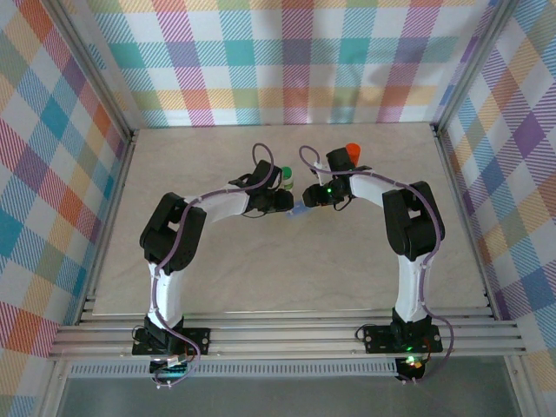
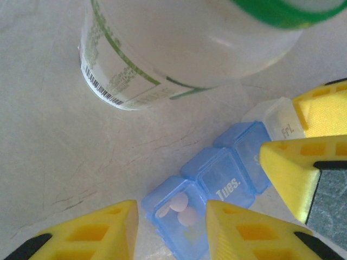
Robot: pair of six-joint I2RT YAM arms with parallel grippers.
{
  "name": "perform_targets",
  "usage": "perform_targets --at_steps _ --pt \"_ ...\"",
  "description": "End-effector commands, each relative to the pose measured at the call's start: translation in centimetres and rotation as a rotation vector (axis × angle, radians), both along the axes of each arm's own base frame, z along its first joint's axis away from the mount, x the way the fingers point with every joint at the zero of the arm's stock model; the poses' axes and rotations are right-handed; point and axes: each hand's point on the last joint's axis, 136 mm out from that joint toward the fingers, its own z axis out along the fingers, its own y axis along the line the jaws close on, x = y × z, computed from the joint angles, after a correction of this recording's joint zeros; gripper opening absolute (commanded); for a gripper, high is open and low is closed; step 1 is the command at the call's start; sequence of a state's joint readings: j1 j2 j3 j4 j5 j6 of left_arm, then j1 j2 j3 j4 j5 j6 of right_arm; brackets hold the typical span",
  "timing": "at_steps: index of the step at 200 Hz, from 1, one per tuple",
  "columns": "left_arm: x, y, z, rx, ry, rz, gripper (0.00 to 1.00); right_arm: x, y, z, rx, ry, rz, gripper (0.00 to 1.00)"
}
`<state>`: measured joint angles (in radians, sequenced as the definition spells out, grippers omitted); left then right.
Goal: Sort the pills into containers
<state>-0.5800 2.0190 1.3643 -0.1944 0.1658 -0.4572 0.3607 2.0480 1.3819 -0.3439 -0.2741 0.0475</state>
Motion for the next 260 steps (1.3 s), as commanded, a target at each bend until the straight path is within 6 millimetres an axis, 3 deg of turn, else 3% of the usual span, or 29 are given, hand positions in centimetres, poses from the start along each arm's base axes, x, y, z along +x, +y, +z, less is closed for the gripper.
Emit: perform_targets --at_steps 1,26,73,100,119,157,180,260 --pt "-0.6 -0.4 0.6 0.038 -0.004 -0.024 0.37 -1.0 0.0 -1.9 -0.015 0.058 0.009 0.52" --pt "-1.0 -0.4 -0.4 0.083 0.0 -0.029 0.36 -1.1 0.0 -1.9 -0.015 0.059 0.009 0.52" --pt "-2.1 2.1 -5.4 0.232 0.078 0.009 0.34 -1.2 -0.1 -2.0 -0.015 0.058 0.01 0.52" --pt "-1.7 3.0 -6.1 0.282 0.08 0.015 0.33 -1.2 0.0 -1.8 -0.01 0.055 0.012 0.52" --pt "-1.5 2.2 -4.3 0.235 0.058 -0.001 0.32 -1.2 0.1 -1.5 0.003 0.056 0.014 0.52" --pt "-0.7 1.3 3.5 0.131 -0.07 0.0 0.32 -0.9 0.8 -0.7 0.04 0.058 0.023 0.52" --pt "-0.9 1.7 6.4 0.111 -0.124 0.003 0.33 -0.7 0.8 -0.7 0.024 0.06 0.037 0.52" --pt "-2.9 4.9 9.2 0.197 -0.284 -0.056 0.35 -1.4 1.7 -1.1 0.044 0.065 0.128 0.51"
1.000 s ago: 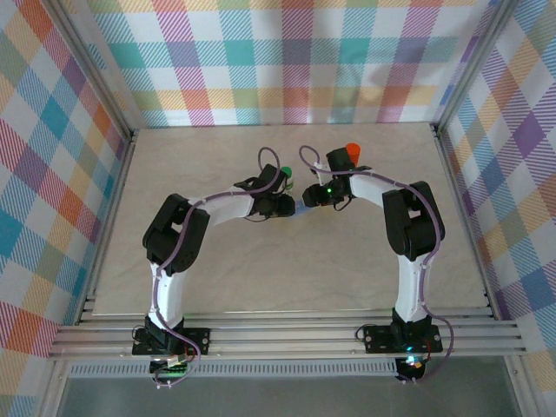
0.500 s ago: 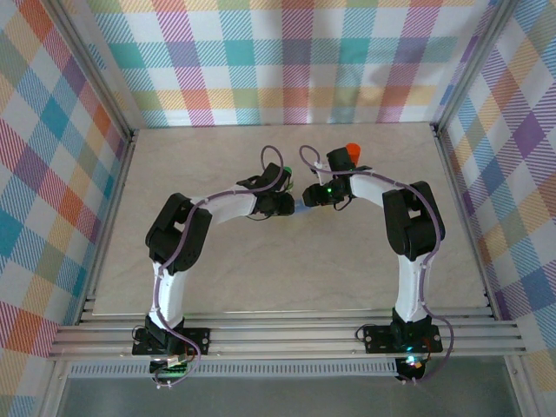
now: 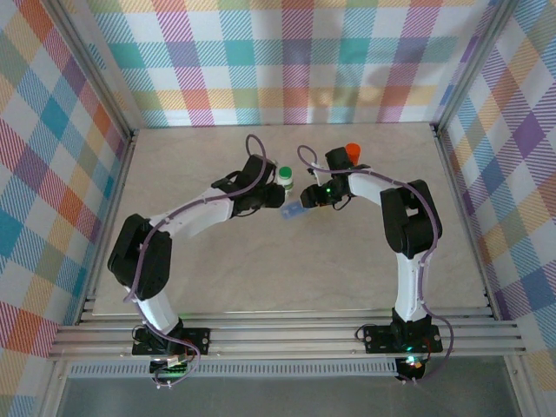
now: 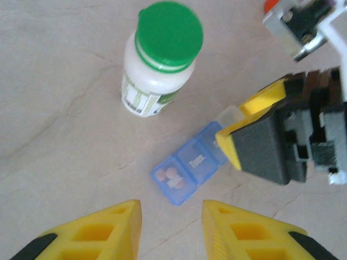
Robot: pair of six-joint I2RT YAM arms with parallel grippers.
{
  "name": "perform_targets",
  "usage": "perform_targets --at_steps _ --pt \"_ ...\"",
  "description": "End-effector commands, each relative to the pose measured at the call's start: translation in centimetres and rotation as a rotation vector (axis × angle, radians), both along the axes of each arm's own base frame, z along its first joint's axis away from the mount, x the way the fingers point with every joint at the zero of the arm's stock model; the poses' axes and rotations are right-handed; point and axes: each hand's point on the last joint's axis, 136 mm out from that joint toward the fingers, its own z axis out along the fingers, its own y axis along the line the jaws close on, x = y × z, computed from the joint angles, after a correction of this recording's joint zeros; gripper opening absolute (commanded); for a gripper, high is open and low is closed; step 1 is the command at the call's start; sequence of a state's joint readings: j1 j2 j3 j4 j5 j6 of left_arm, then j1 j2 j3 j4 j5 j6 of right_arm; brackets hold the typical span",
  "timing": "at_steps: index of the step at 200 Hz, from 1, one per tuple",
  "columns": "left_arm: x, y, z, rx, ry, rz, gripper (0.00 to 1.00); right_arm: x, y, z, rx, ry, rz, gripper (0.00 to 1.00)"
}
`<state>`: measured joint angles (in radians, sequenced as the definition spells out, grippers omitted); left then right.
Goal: Sort the pills into containers
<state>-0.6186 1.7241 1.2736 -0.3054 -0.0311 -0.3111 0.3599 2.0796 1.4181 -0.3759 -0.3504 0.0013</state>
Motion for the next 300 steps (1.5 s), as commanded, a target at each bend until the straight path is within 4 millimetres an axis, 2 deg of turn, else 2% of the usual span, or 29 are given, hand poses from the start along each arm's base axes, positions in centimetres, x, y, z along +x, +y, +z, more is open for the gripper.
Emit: perform_targets --at_steps 1,17,22,34,71,109,114,161,181,200,220,266,300 --pt "-0.5 1.5 0.7 0.056 -0.062 -0.029 0.35 -1.0 0.6 -1.0 -0.001 0.038 0.06 0.51" --pt "-1.2 1.7 0.3 0.084 -0.068 -0.074 0.35 -1.4 0.9 -1.1 0.0 0.042 0.076 0.51" --pt "-0.7 1.4 1.0 0.071 -0.103 -0.083 0.35 -1.5 1.1 -1.2 0.008 0.049 0.082 0.51" --pt "-0.9 1.3 0.9 0.081 -0.117 -0.116 0.36 -1.6 1.4 -1.0 0.029 0.058 0.093 0.51" --pt "-1.3 -0.7 0.7 0.059 -0.158 -0.268 0.36 -1.9 2.2 -0.7 0.072 0.075 0.122 0.5" --pt "-1.6 -1.9 -1.1 0.149 -0.129 -0.455 0.4 -2.1 2.2 -0.4 0.079 0.077 0.135 0.49" --pt "-2.1 -1.7 -1.8 0.178 -0.099 -0.484 0.4 -2.1 2.2 -0.4 0.077 0.076 0.133 0.49" --pt "-2.4 -2.3 -5.0 0.313 -0.03 -0.716 0.47 -2.4 2.5 -1.1 0.096 0.121 0.137 0.49" --pt "-1.7 -2.3 -5.8 0.338 -0.021 -0.714 0.49 -2.4 2.5 -1.2 0.099 0.133 0.135 0.49" --pt "-0.9 -2.5 -6.0 0.35 -0.006 -0.682 0.58 -2.5 2.5 -1.3 0.099 0.137 0.136 0.49" --pt "-0.3 -3.1 -6.0 0.34 0.006 -0.654 0.61 -2.5 2.7 -1.2 0.106 0.14 0.138 0.49" --pt "0.1 -3.7 -7.6 0.352 0.068 -0.649 0.59 -2.9 2.9 -1.3 0.122 0.171 0.142 0.46" --pt "0.3 -4.1 -8.0 0.342 0.084 -0.652 0.58 -3.2 3.3 -1.2 0.148 0.195 0.15 0.43"
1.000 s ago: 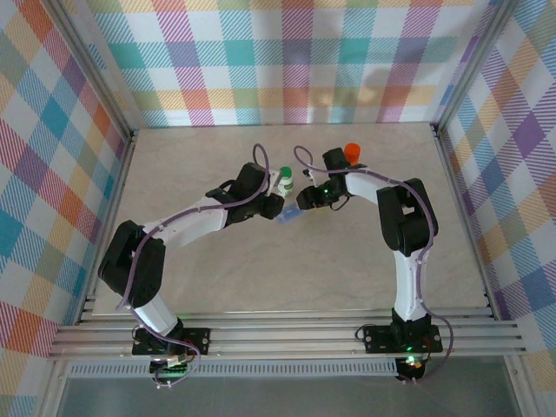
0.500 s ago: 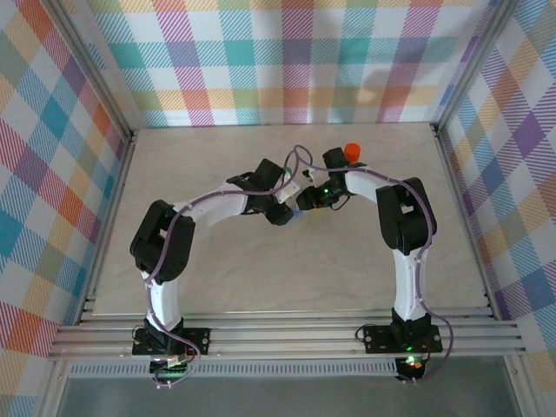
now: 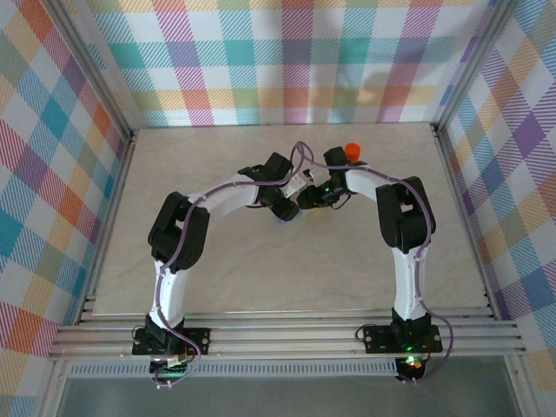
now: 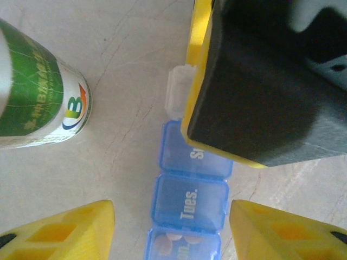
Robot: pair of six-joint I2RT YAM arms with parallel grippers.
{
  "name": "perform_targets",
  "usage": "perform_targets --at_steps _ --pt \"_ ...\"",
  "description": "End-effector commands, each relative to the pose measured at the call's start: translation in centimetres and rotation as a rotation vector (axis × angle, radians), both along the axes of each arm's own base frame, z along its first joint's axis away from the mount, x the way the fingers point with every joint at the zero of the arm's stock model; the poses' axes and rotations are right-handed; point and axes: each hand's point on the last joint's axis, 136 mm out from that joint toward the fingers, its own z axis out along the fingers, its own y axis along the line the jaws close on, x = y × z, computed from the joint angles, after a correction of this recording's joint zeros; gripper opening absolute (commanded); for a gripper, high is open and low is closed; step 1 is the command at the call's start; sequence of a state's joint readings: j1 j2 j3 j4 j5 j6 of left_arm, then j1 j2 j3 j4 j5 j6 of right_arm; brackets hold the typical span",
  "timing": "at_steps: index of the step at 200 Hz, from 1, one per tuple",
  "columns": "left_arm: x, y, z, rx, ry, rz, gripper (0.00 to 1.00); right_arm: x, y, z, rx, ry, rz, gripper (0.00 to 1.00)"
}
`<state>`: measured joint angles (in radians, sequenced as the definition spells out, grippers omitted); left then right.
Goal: Sort the pills into containers
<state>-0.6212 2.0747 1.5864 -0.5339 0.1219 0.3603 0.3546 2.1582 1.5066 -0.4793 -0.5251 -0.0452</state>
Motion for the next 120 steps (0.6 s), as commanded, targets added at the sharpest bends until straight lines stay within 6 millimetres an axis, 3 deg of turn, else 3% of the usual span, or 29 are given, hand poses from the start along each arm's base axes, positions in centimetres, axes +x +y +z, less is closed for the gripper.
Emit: perform_targets --at_steps 1,79,120 --pt "-0.6 -0.1 -0.5 0.017 0.046 -0.002 0.57 -1.8 1.3 -0.9 0.036 0.078 0.053 0.43" --pt "-1.1 0.7 -1.3 0.075 0.057 -0.015 0.59 -1.9 1.1 -1.2 0.042 0.1 0.049 0.43" --pt "-1.5 -0.2 -0.8 0.006 0.055 -0.005 0.65 -1.9 1.1 -1.3 0.039 0.105 0.049 0.43"
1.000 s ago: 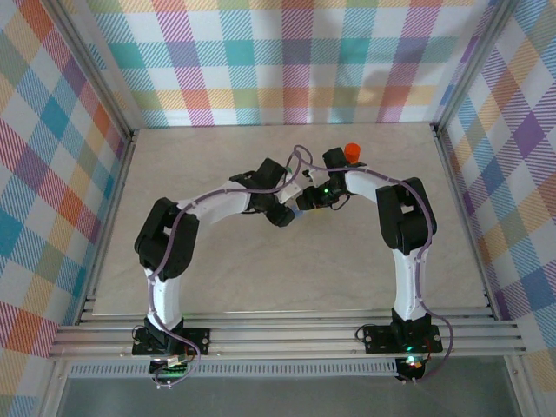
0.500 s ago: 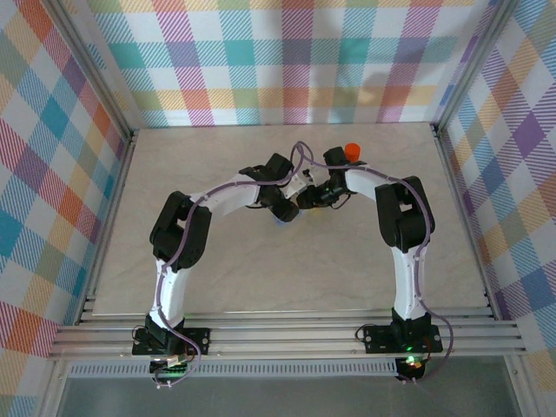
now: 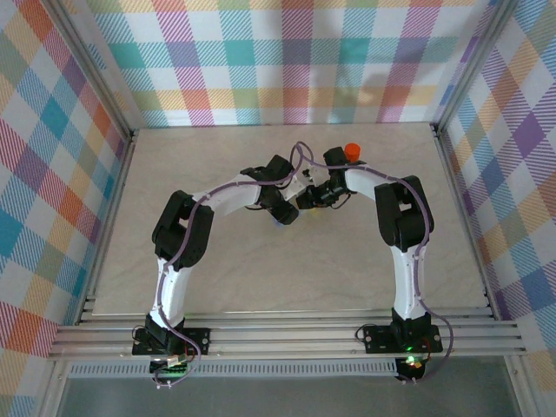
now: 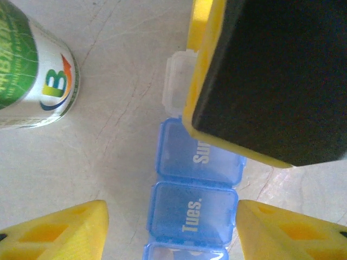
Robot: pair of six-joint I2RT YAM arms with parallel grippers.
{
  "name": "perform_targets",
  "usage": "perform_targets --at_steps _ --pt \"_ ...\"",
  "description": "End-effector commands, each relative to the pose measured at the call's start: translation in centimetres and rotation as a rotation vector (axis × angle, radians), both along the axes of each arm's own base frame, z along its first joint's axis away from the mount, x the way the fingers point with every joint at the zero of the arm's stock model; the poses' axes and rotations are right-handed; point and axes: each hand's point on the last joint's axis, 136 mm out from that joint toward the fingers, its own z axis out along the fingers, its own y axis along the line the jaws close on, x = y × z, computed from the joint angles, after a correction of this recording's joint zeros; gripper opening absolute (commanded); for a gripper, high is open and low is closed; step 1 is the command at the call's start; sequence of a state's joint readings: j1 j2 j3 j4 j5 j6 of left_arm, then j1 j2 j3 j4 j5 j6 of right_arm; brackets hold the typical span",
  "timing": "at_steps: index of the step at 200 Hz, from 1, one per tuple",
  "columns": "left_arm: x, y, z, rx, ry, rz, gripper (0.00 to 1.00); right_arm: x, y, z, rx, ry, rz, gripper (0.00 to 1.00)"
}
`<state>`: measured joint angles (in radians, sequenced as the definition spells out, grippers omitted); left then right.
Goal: Sort the pills into containers
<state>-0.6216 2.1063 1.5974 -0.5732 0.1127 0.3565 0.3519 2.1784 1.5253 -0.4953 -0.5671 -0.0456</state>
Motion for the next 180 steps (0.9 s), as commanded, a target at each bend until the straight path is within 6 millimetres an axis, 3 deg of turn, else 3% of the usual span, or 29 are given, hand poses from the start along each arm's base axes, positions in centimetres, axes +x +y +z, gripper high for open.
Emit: perform_targets --at_steps 1,81,180 --pt "-1.0 -0.8 0.8 -0.036 0.01 -0.012 0.65 -1.8 0.7 -1.3 0.008 0.076 0.038 0.43" --pt "-1.5 -0.7 -1.2 0.04 0.018 -0.019 0.59 -1.8 0.4 -1.4 -0.01 0.073 0.036 0.43" --pt "-1.8 -0.5 -1.5 0.055 0.024 -0.026 0.56 -1.7 0.2 -1.6 -0.028 0.072 0.034 0.43"
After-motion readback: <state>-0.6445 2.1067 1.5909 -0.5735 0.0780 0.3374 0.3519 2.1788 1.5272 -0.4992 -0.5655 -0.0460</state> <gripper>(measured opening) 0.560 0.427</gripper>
